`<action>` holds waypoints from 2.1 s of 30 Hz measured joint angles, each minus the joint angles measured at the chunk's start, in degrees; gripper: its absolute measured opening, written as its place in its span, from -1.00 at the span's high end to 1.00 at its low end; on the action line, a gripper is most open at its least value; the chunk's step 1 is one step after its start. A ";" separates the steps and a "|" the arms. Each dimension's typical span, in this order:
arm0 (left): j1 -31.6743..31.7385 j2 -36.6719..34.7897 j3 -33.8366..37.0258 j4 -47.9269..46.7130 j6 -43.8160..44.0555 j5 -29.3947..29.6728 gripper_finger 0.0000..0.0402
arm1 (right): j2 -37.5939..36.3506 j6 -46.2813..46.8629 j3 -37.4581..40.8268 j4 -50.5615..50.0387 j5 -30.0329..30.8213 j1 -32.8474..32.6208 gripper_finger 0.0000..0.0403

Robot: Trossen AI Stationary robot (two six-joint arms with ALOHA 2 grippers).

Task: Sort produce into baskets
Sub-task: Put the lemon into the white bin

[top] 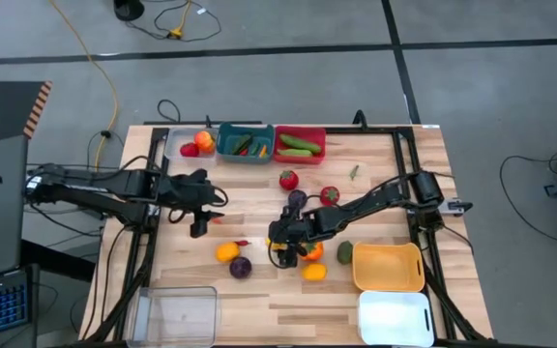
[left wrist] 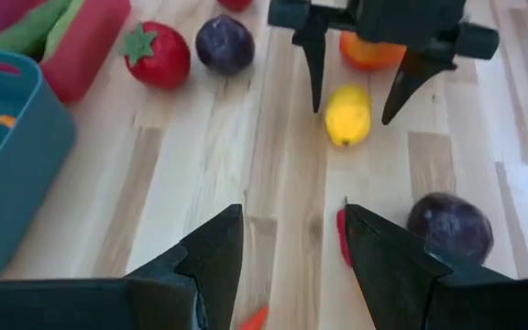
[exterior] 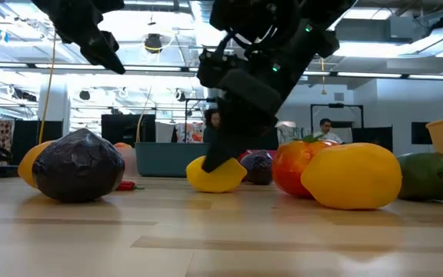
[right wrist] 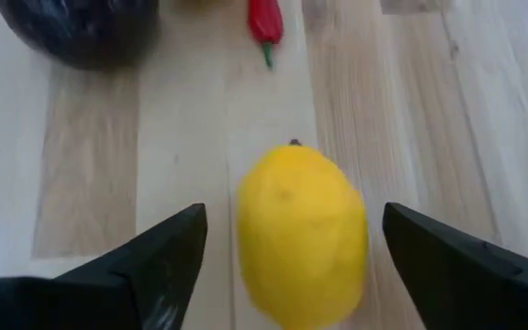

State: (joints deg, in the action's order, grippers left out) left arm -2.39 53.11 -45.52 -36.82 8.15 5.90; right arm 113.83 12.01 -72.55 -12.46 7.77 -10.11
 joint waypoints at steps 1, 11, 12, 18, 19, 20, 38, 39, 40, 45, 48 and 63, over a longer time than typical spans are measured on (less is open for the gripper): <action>-0.26 0.17 0.00 0.57 -0.03 -0.02 0.11 | 0.00 0.00 0.00 -0.52 0.00 0.00 -0.71; -0.68 0.41 0.02 0.84 -0.11 0.85 0.11 | 0.49 0.02 0.07 -0.93 -0.43 0.07 -0.13; -0.68 0.43 0.02 0.81 -0.12 0.85 0.11 | 0.38 0.02 0.08 -0.86 -0.49 0.07 -0.08; -0.68 0.40 0.02 0.82 -0.13 0.85 0.11 | 0.20 0.02 -3.01 -6.79 -0.52 -0.27 -0.01; -0.67 0.40 0.02 0.82 -0.24 0.85 0.11 | 0.20 0.02 -3.97 -8.56 -0.50 -0.40 -0.03; -0.66 0.43 0.02 0.81 -0.52 0.85 0.11 | 0.20 0.04 -5.05 -10.56 -0.52 -0.56 -0.06; -0.66 0.42 0.02 0.78 -1.91 0.82 0.11 | -1.46 15.37 -30.29 -50.72 -0.54 -10.85 -0.08; -0.66 0.40 0.02 0.78 -1.91 0.81 0.11 | -1.46 17.84 -31.21 -52.49 -0.54 -11.81 -0.08; -0.66 0.40 0.02 0.78 -1.91 0.82 0.11 | -1.46 20.42 -32.03 -54.03 -0.52 -12.76 -0.08; -0.66 0.41 0.02 0.78 -1.91 0.80 0.11 | -1.45 34.98 -34.05 -62.02 -0.55 -18.30 -0.08; -0.66 0.40 0.02 0.78 -1.92 0.80 0.11 | -1.43 44.29 -34.21 -66.54 -1.03 -21.88 -0.08; -0.66 0.41 0.00 0.77 -1.91 0.78 0.11 | -1.39 74.49 -34.08 -77.27 -8.33 -36.79 -0.08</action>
State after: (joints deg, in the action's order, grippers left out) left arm -3.05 53.52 -45.52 -36.04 6.24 6.68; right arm 112.44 86.50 -106.63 -89.73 -0.56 -46.90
